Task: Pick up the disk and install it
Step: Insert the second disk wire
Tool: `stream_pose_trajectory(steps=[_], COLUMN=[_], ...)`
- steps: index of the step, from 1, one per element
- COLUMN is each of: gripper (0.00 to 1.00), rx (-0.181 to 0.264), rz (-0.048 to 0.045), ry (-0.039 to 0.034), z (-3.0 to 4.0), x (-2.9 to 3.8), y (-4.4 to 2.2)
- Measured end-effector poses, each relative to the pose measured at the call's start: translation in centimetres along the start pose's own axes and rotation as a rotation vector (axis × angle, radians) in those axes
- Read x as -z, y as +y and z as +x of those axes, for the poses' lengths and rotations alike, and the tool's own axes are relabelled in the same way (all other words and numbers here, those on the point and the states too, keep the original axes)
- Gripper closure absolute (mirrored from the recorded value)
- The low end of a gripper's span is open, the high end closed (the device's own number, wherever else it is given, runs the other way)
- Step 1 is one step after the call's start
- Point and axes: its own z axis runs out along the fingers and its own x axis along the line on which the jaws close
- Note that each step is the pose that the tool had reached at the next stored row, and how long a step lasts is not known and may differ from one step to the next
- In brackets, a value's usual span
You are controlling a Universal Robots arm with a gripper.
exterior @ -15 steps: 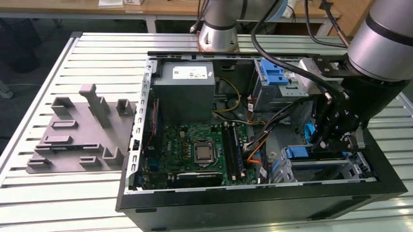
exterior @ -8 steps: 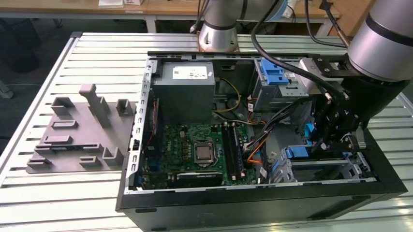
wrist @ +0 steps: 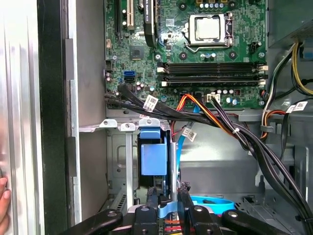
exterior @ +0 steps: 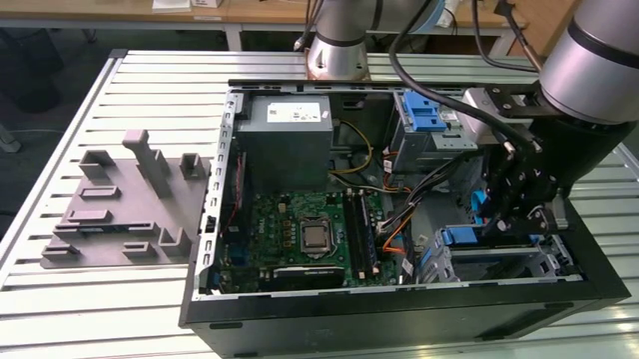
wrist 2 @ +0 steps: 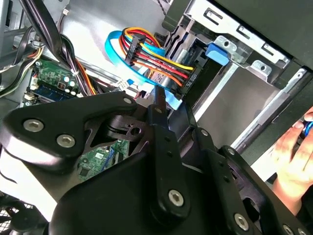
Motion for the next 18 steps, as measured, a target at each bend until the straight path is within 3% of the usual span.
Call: stream_pose_trajectory(steps=[9, 18], gripper=[0.69, 0.69], rx=[0.0, 0.0], rz=[0.0, 0.0], ry=[-0.0002, -0.0001], z=[0.02, 0.02], x=[0.55, 0.59], y=[-0.01, -0.01])
